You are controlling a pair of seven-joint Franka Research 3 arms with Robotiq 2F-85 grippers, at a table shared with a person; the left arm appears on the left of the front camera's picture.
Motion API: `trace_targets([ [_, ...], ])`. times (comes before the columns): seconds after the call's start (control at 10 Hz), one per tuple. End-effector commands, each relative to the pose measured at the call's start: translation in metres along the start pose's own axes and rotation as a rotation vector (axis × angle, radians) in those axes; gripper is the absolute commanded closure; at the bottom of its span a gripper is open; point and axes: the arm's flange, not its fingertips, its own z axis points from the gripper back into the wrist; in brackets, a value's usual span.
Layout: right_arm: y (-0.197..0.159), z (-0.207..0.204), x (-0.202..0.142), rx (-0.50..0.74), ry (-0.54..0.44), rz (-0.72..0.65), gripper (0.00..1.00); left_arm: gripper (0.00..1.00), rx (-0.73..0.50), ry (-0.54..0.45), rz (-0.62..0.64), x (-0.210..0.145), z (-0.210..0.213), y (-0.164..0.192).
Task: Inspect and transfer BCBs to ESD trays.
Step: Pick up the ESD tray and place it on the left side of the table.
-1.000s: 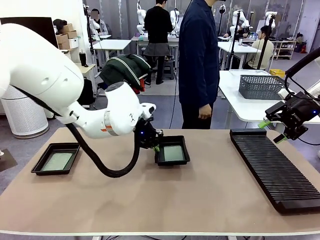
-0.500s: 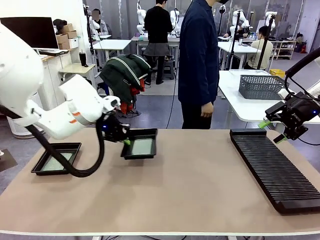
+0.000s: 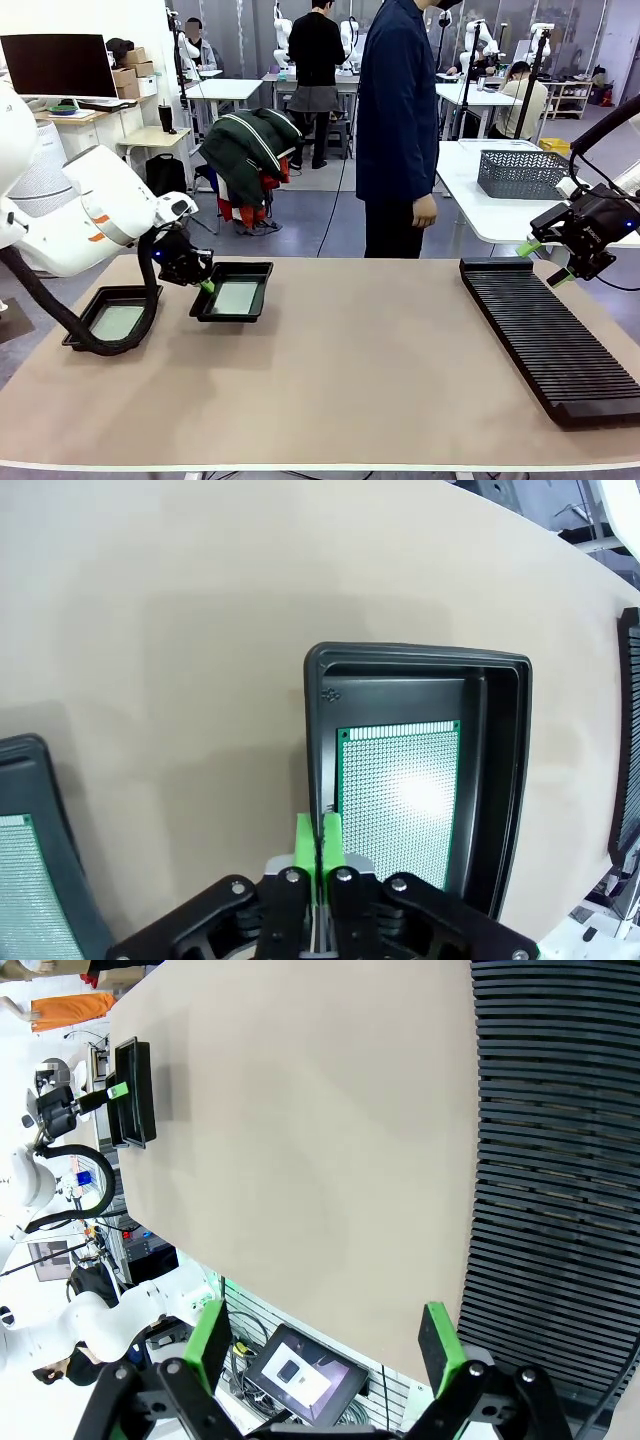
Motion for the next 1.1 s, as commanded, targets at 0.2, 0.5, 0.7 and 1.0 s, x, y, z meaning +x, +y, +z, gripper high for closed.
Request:
trace_targets([
  [0.2,0.001,-0.002,-0.002,-0.005,-0.023,-0.017,0.0,0.97,0.051,0.005,0.008,-0.01,0.002,0.023],
  [0.5,0.001,-0.002,-0.002,-0.005,-0.023,-0.017,0.0,0.97,0.081,0.005,0.032,-0.018,0.003,0.04],
  [0.7,0.001,-0.002,-0.002,-0.005,-0.023,-0.017,0.0,0.97,0.102,0.001,0.035,-0.021,0.002,0.044],
  [1.0,0.001,-0.002,-0.002,-0.005,-0.023,-0.017,0.0,0.97,0.149,-0.003,0.045,-0.021,-0.003,0.048],
])
